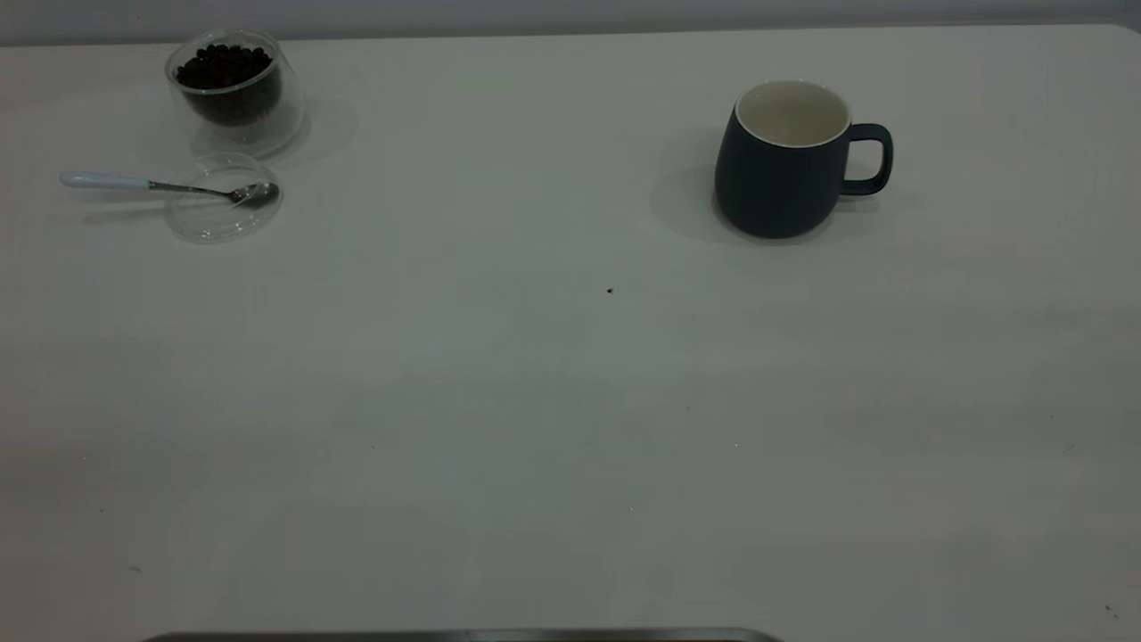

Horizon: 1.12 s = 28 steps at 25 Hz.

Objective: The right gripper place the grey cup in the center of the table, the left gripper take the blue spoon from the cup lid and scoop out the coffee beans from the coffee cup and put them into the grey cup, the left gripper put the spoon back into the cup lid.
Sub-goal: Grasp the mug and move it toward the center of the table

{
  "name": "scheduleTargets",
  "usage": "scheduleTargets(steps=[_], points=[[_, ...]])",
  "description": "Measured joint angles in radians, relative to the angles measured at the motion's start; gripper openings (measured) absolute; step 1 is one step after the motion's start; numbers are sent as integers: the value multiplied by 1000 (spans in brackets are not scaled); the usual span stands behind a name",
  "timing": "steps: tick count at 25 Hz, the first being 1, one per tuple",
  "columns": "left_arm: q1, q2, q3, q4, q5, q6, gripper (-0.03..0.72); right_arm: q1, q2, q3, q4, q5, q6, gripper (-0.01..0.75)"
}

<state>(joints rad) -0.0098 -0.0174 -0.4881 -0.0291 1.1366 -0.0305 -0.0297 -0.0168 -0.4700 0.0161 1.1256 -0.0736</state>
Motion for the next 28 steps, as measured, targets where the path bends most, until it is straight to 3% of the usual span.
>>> scheduleTargets(steps=[28], points=[[0,0,0,0,0,0,280,0,0,0,25,0,0,459]])
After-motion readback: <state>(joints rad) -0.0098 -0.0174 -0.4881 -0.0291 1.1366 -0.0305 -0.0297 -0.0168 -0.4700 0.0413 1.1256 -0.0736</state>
